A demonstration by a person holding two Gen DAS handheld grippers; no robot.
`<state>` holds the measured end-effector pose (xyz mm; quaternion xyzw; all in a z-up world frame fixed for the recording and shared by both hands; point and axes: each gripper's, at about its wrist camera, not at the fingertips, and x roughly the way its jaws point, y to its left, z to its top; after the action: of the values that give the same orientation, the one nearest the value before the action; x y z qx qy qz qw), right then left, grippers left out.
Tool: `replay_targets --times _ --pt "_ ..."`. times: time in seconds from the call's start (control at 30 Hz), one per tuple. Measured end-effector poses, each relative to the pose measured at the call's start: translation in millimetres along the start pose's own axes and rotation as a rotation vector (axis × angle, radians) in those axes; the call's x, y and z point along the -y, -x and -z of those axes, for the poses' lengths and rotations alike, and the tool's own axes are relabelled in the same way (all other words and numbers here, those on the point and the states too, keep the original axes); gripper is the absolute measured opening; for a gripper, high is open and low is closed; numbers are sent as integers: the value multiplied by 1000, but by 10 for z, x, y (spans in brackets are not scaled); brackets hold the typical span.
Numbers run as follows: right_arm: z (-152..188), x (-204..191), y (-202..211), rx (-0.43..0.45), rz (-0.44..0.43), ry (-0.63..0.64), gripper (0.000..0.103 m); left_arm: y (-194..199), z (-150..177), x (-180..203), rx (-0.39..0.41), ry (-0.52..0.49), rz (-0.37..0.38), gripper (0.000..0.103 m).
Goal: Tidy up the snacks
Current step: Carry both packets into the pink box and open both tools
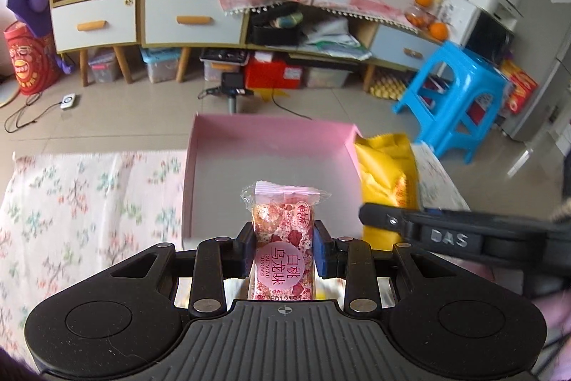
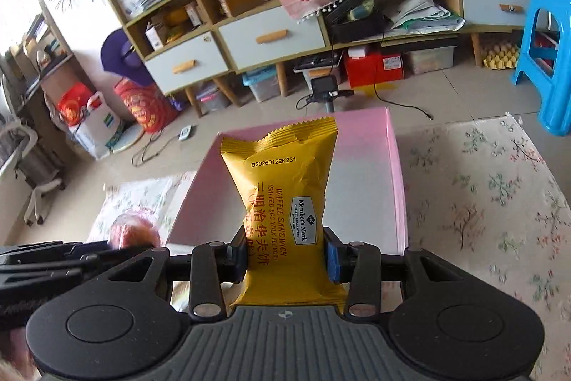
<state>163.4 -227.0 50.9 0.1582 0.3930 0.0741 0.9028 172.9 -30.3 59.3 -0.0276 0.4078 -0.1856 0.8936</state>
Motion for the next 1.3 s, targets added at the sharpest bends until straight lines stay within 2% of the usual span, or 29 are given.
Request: replay_targets --times 0.17,0.37,0.5,0.63,0.87,1.1,1.3 --pt "-98 158 -147 31 -32 -30 30 -316 -183 -2 23 -11 -43 29" --pt "-8 313 -375 -7 -4 -26 30 -695 -278 -52 33 -32 -124 29" --pt "0 372 -446 -11 7 -40 30 -889 -305 -154 69 6 -163 29" --pt "3 399 -509 -16 -3 -51 31 -1066 -251 -267 34 46 -195 29" --pt "8 430 -554 -28 11 -50 32 -1094 -93 -301 -25 44 -268 29" --pt "-4 423 -525 -7 7 -62 32 -1047 54 -275 -62 30 -298 30" --pt "-5 327 -536 -7 3 -21 35 -1034 134 -192 -86 10 -330 31"
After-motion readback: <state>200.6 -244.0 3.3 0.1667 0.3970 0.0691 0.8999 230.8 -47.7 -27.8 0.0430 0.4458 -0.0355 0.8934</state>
